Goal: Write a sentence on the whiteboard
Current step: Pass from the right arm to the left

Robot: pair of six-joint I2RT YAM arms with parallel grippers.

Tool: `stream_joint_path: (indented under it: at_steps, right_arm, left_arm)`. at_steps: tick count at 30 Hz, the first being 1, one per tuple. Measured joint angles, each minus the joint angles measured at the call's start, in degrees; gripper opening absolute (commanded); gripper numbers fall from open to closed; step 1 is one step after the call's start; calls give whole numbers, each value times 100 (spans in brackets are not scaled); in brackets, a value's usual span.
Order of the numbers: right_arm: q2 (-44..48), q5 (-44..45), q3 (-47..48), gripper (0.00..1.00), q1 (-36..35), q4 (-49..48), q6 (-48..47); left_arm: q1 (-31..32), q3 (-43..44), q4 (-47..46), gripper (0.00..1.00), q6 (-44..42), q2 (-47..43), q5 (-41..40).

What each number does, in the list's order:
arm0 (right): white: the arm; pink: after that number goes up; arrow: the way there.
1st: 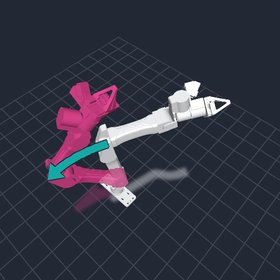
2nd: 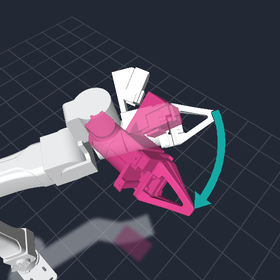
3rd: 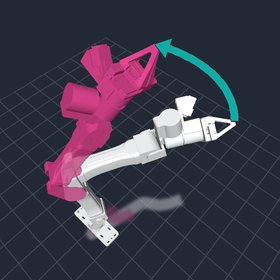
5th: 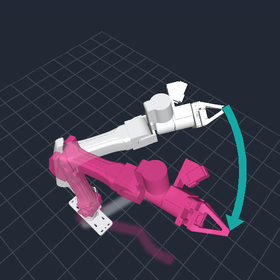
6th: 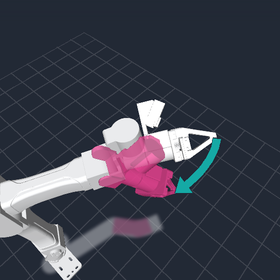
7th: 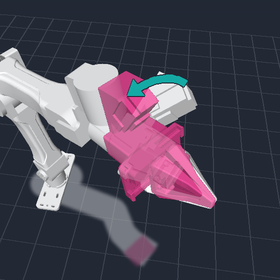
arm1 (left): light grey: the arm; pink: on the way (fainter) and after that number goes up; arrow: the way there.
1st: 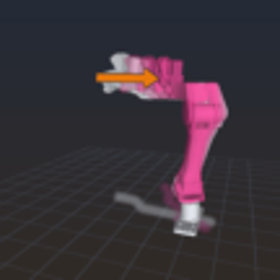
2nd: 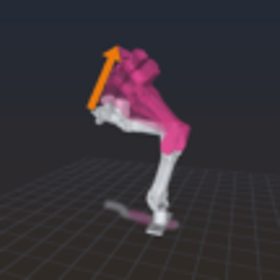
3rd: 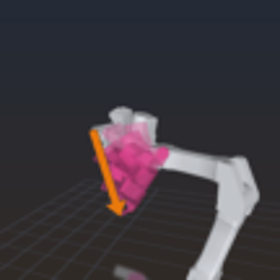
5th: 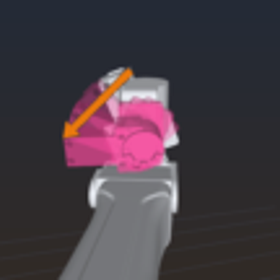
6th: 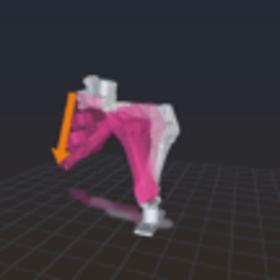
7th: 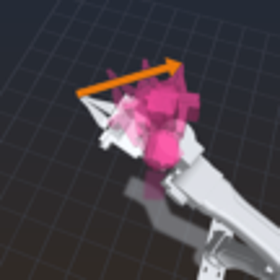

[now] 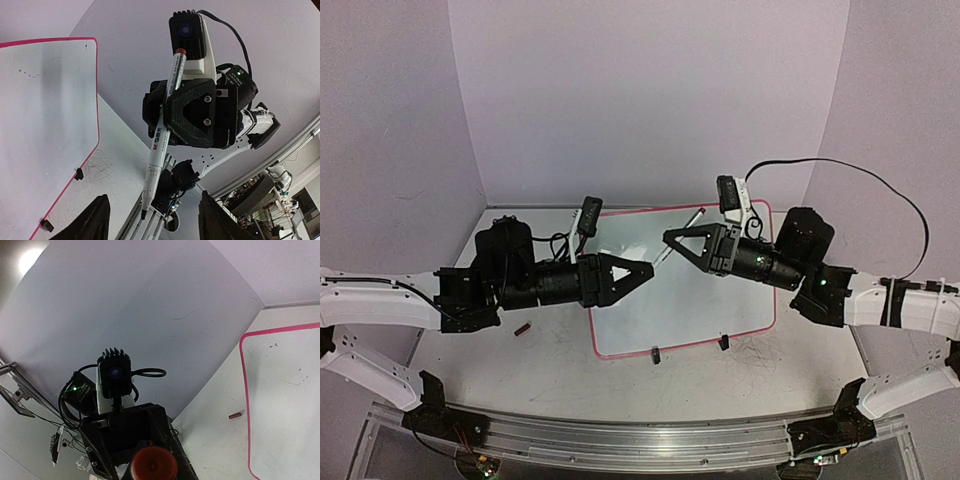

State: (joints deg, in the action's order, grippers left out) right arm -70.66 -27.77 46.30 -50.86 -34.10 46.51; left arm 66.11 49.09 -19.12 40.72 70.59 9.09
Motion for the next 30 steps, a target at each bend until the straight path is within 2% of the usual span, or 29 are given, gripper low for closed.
stream_joint_path:
  at_steps: [26, 28, 30]
  right_arm:
    - [-242, -176, 0, 1, -170, -411, 357]
    - [-242, -196, 0, 19, -170, -424, 392]
    - [-242, -210, 0, 47, -170, -422, 390]
  left_arm:
    - [0, 63, -71, 0, -72, 94, 161]
    - [0, 63, -86, 0, -93, 92, 149]
    - [0, 61, -85, 0, -168, 73, 148]
